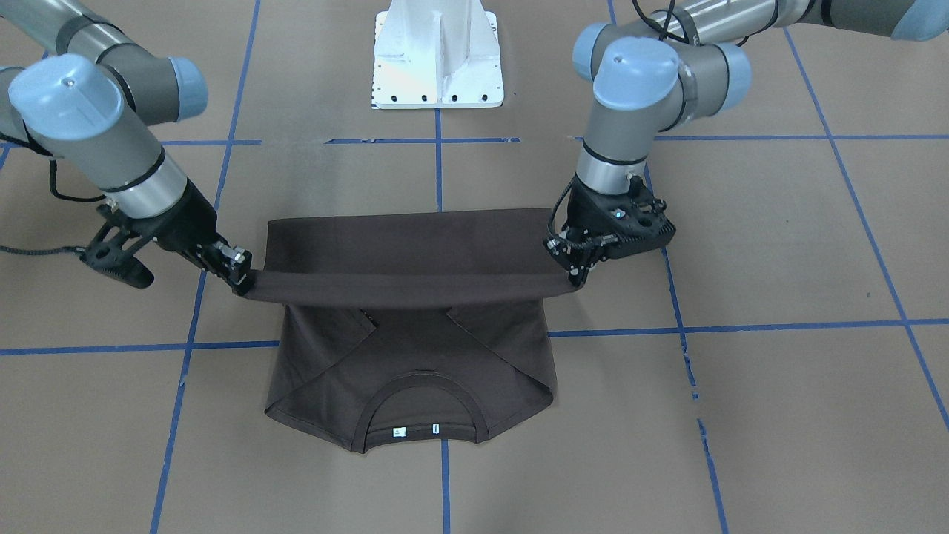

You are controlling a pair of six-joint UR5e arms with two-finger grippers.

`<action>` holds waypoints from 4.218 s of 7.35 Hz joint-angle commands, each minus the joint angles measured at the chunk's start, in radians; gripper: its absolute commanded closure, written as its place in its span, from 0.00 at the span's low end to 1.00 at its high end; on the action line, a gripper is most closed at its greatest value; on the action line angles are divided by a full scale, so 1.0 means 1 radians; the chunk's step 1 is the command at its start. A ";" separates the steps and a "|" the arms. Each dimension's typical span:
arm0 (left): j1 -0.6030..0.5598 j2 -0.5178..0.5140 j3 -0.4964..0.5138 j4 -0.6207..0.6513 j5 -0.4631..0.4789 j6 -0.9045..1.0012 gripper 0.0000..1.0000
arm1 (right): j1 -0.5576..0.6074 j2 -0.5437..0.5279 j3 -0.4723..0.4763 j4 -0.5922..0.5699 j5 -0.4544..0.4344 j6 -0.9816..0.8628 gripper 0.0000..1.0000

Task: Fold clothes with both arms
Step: 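Lift both hem corners and fold them toward the collar with both grippers, then lay the hem down near the collar and open both grippers, then move the right gripper down to the folded shirt's side edge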

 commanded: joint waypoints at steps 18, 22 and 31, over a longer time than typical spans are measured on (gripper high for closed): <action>-0.032 -0.126 0.273 -0.188 0.014 -0.054 0.00 | 0.037 0.156 -0.309 0.115 0.028 -0.067 0.00; -0.035 -0.139 0.269 -0.182 0.009 -0.063 0.00 | -0.053 -0.114 -0.069 0.253 0.008 -0.103 0.00; -0.035 -0.143 0.260 -0.180 0.008 -0.063 0.00 | -0.262 -0.255 0.101 0.197 -0.093 -0.103 0.36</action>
